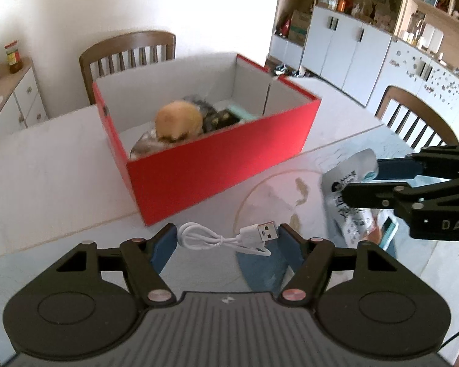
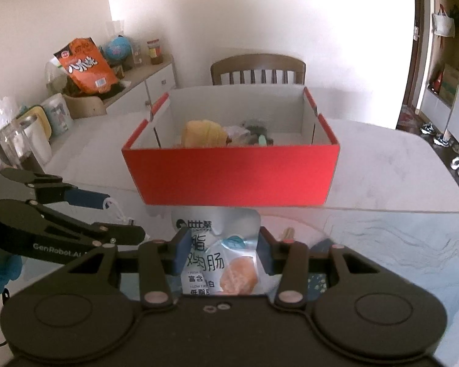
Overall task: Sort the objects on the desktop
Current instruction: 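Lift the white cable and sausage pouch and carry them over the box, then open both tools to drop the cable and pouch into the box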
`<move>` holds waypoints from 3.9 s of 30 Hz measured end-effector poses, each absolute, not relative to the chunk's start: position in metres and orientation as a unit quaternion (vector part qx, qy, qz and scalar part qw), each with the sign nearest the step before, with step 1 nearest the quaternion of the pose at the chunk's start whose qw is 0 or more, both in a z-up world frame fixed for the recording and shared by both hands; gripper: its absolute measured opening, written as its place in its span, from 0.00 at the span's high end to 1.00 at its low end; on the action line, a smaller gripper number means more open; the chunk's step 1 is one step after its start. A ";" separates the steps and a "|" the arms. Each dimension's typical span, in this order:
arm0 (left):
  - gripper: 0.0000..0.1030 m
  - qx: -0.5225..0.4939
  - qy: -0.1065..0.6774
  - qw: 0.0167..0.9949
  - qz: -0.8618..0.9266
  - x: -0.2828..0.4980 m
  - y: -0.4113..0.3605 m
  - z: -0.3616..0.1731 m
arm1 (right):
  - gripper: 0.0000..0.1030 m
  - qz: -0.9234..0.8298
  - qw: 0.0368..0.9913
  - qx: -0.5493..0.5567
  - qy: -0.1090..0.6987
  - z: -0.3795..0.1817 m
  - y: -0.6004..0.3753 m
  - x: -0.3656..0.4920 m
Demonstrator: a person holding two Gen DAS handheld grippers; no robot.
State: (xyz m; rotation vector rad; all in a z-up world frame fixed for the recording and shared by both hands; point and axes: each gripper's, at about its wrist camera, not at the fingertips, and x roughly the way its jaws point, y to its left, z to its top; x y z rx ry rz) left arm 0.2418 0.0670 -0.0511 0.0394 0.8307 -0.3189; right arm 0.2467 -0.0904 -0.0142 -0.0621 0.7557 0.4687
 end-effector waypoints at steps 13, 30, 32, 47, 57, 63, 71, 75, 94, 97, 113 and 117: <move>0.30 0.021 0.349 0.922 -0.166 0.261 0.055 0.006 | 0.57 0.230 0.915 -0.027 0.330 0.030 -0.097 0.270; 0.30 0.047 0.322 0.935 -0.142 0.323 0.048 0.042 | 0.57 0.226 0.933 -0.025 0.278 0.076 -0.087 0.345; 0.30 0.054 0.324 0.934 -0.141 0.330 0.046 0.041 | 0.57 0.224 0.934 -0.022 0.278 0.076 -0.086 0.356; 0.30 0.080 0.366 0.919 -0.122 0.378 0.035 0.016 | 0.57 0.223 0.928 -0.021 0.298 0.057 -0.075 0.413; 0.30 0.091 0.408 0.901 -0.116 0.402 0.031 -0.003 | 0.57 0.226 0.899 -0.031 0.373 0.020 -0.061 0.444; 0.30 0.089 0.423 0.895 -0.112 0.412 0.032 -0.011 | 0.57 0.226 0.894 -0.039 0.385 0.011 -0.054 0.450; 0.30 0.090 0.439 0.887 -0.112 0.419 0.030 -0.029 | 0.57 0.219 0.888 -0.045 0.402 -0.007 -0.056 0.456; 0.30 0.091 0.445 0.884 -0.111 0.422 0.030 -0.037 | 0.57 0.216 0.884 -0.045 0.413 -0.016 -0.058 0.458; 0.28 0.134 0.454 0.877 -0.089 0.427 0.021 -0.054 | 0.45 0.232 0.866 -0.026 0.442 -0.030 -0.064 0.454; 0.21 0.127 0.458 0.876 -0.081 0.427 0.024 -0.056 | 0.44 0.235 0.865 -0.023 0.443 -0.027 -0.067 0.452; 0.16 0.092 0.445 0.888 -0.066 0.404 0.036 -0.034 | 0.36 0.239 0.866 0.000 0.439 -0.011 -0.079 0.432; 0.16 0.080 0.441 0.891 -0.066 0.398 0.037 -0.027 | 0.35 0.239 0.869 0.005 0.433 -0.003 -0.083 0.424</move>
